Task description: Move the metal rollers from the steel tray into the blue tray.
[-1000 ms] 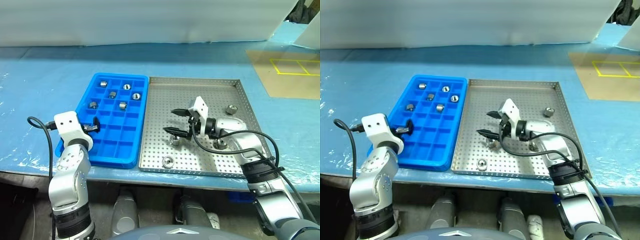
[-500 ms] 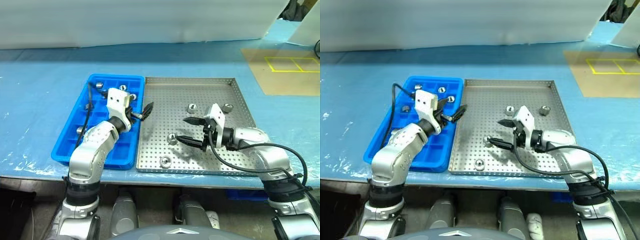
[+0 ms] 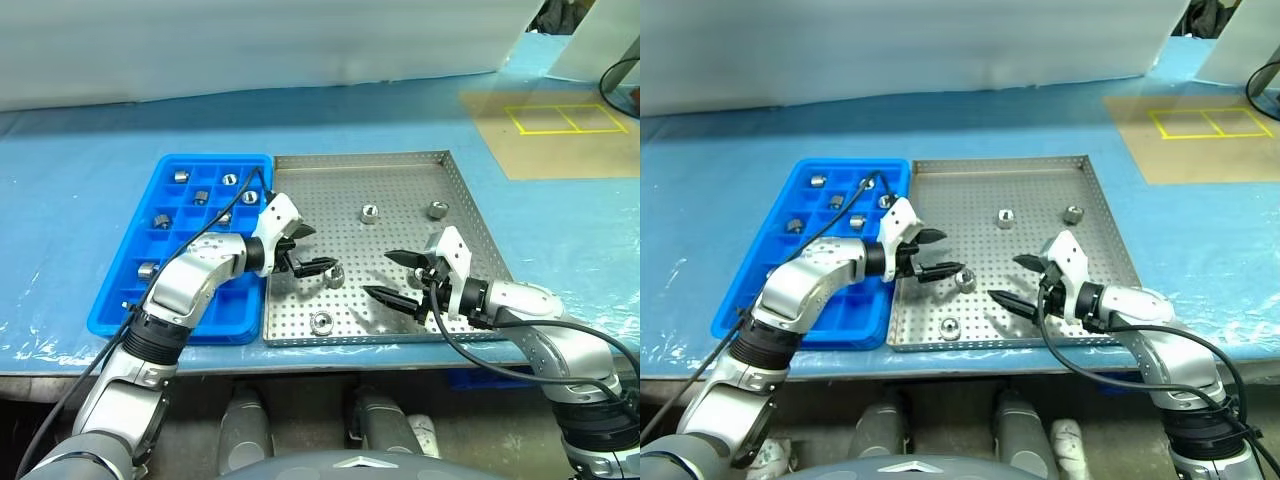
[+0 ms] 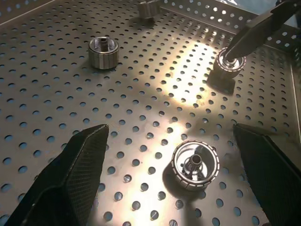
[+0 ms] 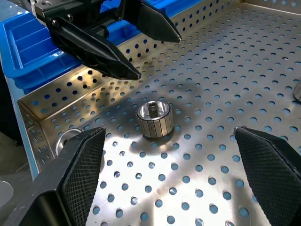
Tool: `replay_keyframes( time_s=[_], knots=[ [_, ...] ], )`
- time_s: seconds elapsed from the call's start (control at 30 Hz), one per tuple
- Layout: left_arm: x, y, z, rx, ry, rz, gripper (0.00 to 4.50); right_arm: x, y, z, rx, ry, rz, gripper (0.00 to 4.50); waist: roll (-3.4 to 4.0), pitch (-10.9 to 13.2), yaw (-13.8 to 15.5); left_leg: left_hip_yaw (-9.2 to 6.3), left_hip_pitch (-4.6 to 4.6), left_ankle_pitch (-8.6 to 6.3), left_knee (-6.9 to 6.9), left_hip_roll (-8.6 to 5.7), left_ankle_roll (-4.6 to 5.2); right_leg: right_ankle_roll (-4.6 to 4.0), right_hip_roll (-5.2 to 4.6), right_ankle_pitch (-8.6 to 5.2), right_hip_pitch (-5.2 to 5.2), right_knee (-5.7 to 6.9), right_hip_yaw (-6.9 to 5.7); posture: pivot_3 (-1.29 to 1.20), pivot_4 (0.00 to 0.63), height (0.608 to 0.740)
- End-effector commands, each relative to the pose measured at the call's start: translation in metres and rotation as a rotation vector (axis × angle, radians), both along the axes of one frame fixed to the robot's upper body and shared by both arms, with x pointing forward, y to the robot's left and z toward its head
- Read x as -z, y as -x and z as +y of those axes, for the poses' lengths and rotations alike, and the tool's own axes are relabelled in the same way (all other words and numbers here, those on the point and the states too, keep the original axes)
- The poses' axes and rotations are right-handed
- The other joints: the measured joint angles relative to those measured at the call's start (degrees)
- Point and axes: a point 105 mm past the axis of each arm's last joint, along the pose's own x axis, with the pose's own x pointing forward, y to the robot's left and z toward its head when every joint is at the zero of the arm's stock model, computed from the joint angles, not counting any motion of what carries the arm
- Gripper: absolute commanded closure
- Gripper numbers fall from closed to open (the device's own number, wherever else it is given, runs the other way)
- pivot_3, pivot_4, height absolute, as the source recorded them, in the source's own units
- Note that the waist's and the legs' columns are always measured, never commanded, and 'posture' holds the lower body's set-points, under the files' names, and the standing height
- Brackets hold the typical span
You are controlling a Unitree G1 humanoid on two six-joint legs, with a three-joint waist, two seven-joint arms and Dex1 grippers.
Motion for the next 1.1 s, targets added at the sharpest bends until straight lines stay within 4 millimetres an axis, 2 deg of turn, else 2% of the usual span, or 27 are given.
replay_keyframes(
  time_s=[0.03, 0.13, 0.27, 0.43, 0.53, 0.63, 0.73, 0.77, 0.97, 1.1],
  knots=[
    [0.000, 0.006, -0.009, 0.092, -0.032, -0.023, 0.06, -0.013, 0.003, -0.002, 0.011, -0.005, -0.050, 0.00, 0.00, 0.0, -0.1, 0.00, 0.00, 0.00, 0.00, 0.00, 0.00, 0.00, 0.00, 0.00, 0.00, 0.00, 0.00, -0.36, 0.150, 0.740],
    [0.012, 0.007, -0.010, 0.113, -0.070, 0.001, 0.06, -0.013, 0.005, -0.004, 0.025, -0.002, -0.048, 0.00, 0.01, 0.0, -0.4, 0.01, 0.00, 0.00, -0.01, 0.00, 0.00, 0.00, 0.01, 0.00, 0.00, -0.01, 0.01, -0.37, 0.150, 0.740],
    [0.034, 0.005, -0.002, 0.132, -0.210, -0.014, 0.06, -0.013, 0.008, -0.004, 0.038, -0.003, -0.048, 0.00, 0.01, 0.0, -1.0, 0.01, 0.00, -0.01, 0.01, 0.00, 0.02, 0.00, 0.01, 0.00, 0.01, -0.01, 0.01, -0.38, 0.150, 0.740],
    [0.042, -0.001, 0.001, 0.106, -0.225, -0.012, 0.06, -0.013, 0.008, -0.004, 0.051, -0.003, -0.050, 0.00, 0.03, 0.0, -1.4, 0.01, 0.04, -0.02, 0.06, -0.01, 0.04, 0.00, 0.00, 0.00, 0.08, -0.01, 0.01, -0.39, 0.150, 0.740],
    [0.036, -0.007, -0.003, 0.058, -0.144, -0.002, 0.65, -0.012, 0.007, -0.004, 0.053, -0.004, -0.049, 0.00, 0.05, 0.0, -1.4, 0.01, 0.09, -0.03, 0.10, -0.01, 0.06, 0.00, -0.01, 0.00, 0.16, -0.01, 0.01, -0.38, 0.150, 0.740],
    [0.029, -0.006, -0.009, 0.043, -0.056, 0.047, 1.63, -0.011, 0.006, -0.003, 0.054, -0.003, -0.050, 0.00, 0.05, 0.0, -1.4, 0.01, 0.05, -0.06, 0.20, 0.00, 0.11, 0.00, -0.01, 0.00, 0.15, 0.00, 0.01, -0.38, 0.150, 0.740],
    [0.033, -0.004, -0.009, 0.039, -0.054, 0.066, 2.69, -0.011, 0.005, -0.003, 0.054, -0.002, -0.051, 0.00, 0.05, 0.0, -1.5, 0.01, 0.05, -0.09, 0.20, 0.00, 0.14, 0.00, 0.00, 0.00, 0.15, -0.01, 0.01, -0.38, 0.150, 0.740],
    [0.034, -0.004, -0.008, 0.035, -0.060, 0.068, 2.83, -0.011, 0.005, -0.003, 0.054, -0.002, -0.052, 0.00, 0.05, 0.0, -1.5, 0.01, 0.05, -0.09, 0.20, 0.01, 0.15, 0.00, 0.00, 0.00, 0.15, -0.01, 0.01, -0.37, 0.150, 0.740],
    [0.030, -0.004, -0.003, -0.001, -0.042, 0.096, 2.83, -0.011, 0.003, -0.003, 0.047, 0.001, -0.051, 0.00, 0.05, 0.0, -1.5, 0.01, 0.05, -0.10, 0.23, 0.00, 0.16, 0.01, -0.01, 0.00, 0.15, -0.01, 0.01, -0.34, 0.150, 0.740],
    [0.016, -0.010, 0.007, -0.105, -0.006, 0.056, 2.83, -0.011, -0.001, 0.001, 0.016, -0.001, -0.051, 0.00, 0.05, 0.0, -1.4, 0.00, 0.04, -0.10, 0.23, 0.01, 0.17, 0.01, -0.01, 0.00, 0.15, -0.01, 0.01, -0.28, 0.150, 0.740]
  ],
)
